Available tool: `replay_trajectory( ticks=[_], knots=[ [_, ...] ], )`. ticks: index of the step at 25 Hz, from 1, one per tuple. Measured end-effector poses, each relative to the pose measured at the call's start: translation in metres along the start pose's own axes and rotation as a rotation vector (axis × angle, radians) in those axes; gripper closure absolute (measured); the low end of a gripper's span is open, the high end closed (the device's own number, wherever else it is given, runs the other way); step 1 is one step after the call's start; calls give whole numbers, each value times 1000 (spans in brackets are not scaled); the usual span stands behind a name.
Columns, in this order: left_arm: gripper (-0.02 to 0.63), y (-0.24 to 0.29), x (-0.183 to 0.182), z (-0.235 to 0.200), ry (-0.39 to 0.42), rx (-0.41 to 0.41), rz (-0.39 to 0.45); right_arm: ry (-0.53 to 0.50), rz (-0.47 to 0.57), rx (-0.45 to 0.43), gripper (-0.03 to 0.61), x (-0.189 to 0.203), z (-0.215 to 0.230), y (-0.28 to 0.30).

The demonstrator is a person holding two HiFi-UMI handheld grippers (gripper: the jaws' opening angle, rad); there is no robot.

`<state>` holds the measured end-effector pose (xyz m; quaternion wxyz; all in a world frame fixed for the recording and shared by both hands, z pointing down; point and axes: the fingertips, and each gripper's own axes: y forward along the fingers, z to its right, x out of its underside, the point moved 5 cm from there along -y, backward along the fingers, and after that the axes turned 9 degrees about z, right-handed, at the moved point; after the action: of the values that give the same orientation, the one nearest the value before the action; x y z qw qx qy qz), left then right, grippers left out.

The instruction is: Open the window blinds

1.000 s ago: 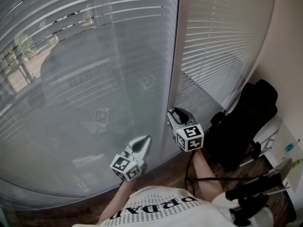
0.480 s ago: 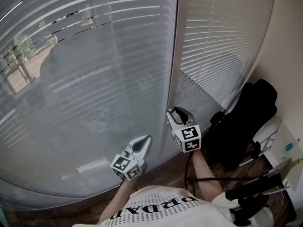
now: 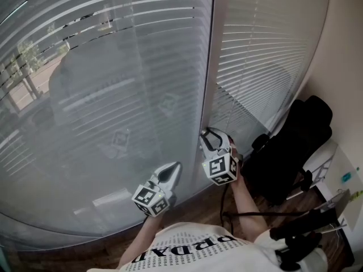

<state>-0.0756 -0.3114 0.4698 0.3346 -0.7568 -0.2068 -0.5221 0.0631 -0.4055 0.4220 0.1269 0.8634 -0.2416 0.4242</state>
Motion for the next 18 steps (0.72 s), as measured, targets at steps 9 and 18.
replay_trajectory(
  ticks=[9, 18],
  knots=[
    [617, 1, 1, 0, -1, -4, -2, 377, 56, 13, 446, 6, 8, -2],
    [617, 4, 2, 0, -9, -4, 1, 682, 96, 7, 445, 13, 12, -1]
  ],
)
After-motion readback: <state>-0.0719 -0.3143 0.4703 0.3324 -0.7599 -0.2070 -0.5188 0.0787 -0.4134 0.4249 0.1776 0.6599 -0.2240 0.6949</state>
